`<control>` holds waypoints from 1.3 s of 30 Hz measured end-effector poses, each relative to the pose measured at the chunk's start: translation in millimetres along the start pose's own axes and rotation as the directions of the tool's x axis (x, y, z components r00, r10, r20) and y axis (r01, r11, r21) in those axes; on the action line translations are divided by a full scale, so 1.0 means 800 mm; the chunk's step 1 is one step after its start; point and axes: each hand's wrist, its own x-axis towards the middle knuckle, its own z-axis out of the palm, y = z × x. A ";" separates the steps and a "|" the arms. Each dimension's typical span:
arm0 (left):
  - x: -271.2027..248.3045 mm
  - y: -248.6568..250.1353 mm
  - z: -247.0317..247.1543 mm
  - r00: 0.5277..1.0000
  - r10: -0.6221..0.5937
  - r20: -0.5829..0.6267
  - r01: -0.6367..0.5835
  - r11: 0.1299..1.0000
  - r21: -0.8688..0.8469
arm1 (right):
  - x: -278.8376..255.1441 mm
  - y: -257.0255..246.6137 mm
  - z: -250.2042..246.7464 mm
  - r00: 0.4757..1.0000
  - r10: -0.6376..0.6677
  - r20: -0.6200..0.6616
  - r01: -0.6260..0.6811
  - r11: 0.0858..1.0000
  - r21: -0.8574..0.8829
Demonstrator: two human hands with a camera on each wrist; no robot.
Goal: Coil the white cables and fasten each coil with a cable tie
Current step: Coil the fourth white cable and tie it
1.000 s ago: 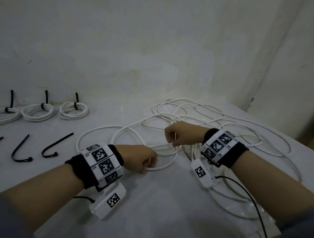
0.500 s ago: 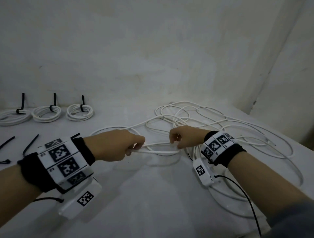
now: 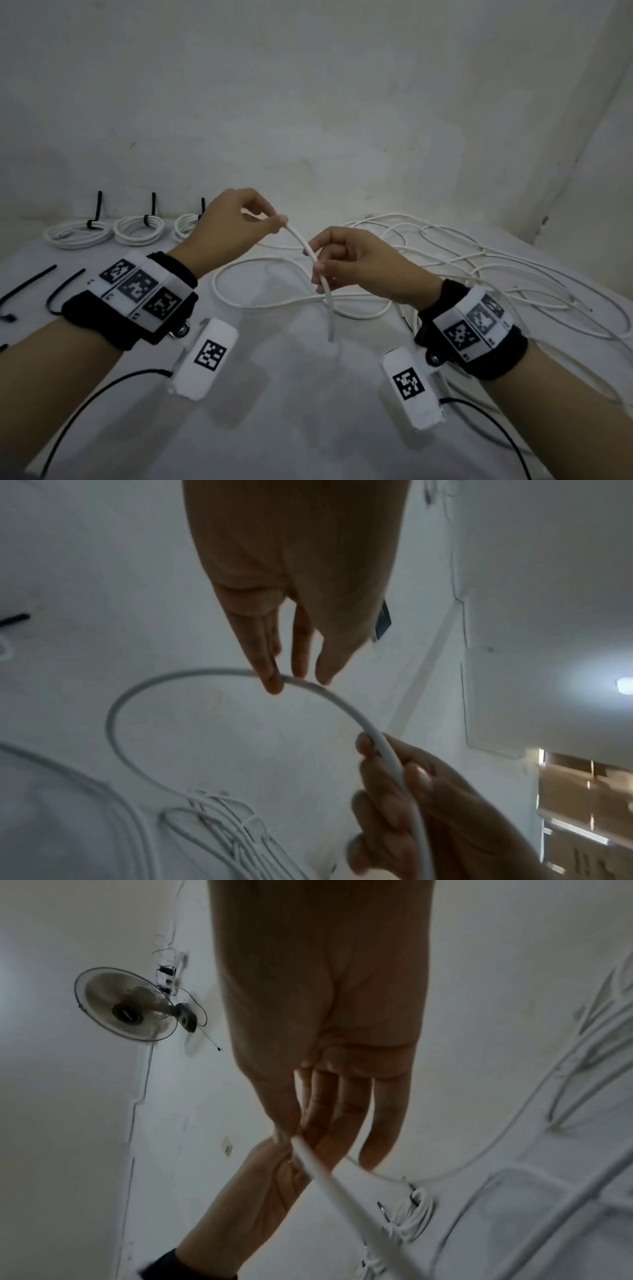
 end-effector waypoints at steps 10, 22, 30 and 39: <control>-0.018 0.030 -0.018 0.880 -0.335 0.337 0.452 0.809 -0.375 | 0.029 0.006 0.049 0.940 -0.245 -0.237 0.142 0.914 -0.380; -0.032 0.052 -0.064 0.864 -0.020 0.503 0.226 0.908 -0.352 | 0.091 -0.058 -0.003 0.775 -0.629 -0.063 0.367 0.529 -0.765; -0.022 0.019 -0.076 0.970 -0.019 0.243 0.212 0.554 -0.805 | 0.100 -0.069 -0.044 0.745 -0.624 -0.236 0.297 0.627 -0.720; 0.011 0.018 -0.109 1.000 -0.002 -0.022 -0.021 0.220 -0.975 | 0.080 0.002 -0.035 0.858 -0.470 -0.209 0.224 0.708 -0.670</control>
